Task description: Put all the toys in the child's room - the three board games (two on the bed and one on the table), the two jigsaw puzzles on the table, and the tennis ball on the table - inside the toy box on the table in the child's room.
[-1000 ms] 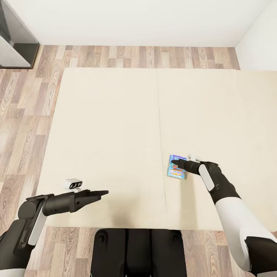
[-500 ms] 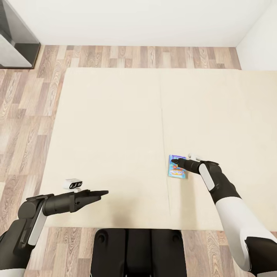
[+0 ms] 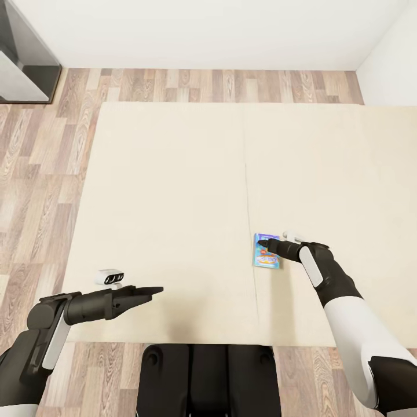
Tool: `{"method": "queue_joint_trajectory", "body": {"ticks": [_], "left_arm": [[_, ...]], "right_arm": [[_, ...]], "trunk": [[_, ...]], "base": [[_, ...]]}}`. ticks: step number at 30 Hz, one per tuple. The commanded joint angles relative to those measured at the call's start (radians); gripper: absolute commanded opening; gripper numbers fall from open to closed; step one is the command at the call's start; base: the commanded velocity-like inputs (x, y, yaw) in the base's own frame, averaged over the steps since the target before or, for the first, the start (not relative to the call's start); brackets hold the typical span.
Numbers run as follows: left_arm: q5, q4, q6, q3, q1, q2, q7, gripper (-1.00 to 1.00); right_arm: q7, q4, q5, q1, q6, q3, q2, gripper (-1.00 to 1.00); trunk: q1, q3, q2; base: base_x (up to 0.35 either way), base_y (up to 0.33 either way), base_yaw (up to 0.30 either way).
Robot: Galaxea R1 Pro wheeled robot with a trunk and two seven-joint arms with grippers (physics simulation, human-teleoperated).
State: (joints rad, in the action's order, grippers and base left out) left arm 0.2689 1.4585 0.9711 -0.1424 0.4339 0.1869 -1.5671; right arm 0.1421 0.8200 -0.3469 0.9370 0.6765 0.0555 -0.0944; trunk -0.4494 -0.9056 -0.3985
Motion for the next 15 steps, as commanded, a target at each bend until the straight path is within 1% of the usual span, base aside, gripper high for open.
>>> {"method": "queue_joint_trajectory", "body": {"ticks": [1, 5, 10, 15], "left_arm": [[0.0, 0.0, 0.011, 0.0, 0.0, 0.0, -0.004, 1.0], [0.0, 0.0, 0.011, 0.0, 0.0, 0.0, -0.004, 1.0], [0.0, 0.0, 0.011, 0.0, 0.0, 0.0, -0.004, 1.0], [0.0, 0.0, 0.011, 0.0, 0.0, 0.0, -0.004, 1.0]], "right_arm": [[0.006, 0.001, 0.003, 0.0, 0.006, 0.003, 0.0, 1.0], [0.006, 0.001, 0.003, 0.0, 0.006, 0.003, 0.0, 1.0], [0.006, 0.001, 0.002, 0.0, 0.006, 0.003, 0.0, 1.0], [0.007, 0.001, 0.003, 0.0, 0.006, 0.003, -0.001, 1.0]], "trunk": [[-0.001, -0.001, -0.002], [-0.001, -0.001, -0.002], [-0.001, -0.001, -0.002], [-0.001, -0.001, -0.002]], "base": [[0.0, 0.003, 0.0], [0.0, 0.017, 0.0], [0.0, 0.106, 0.0], [0.0, 0.018, 0.0]]}}
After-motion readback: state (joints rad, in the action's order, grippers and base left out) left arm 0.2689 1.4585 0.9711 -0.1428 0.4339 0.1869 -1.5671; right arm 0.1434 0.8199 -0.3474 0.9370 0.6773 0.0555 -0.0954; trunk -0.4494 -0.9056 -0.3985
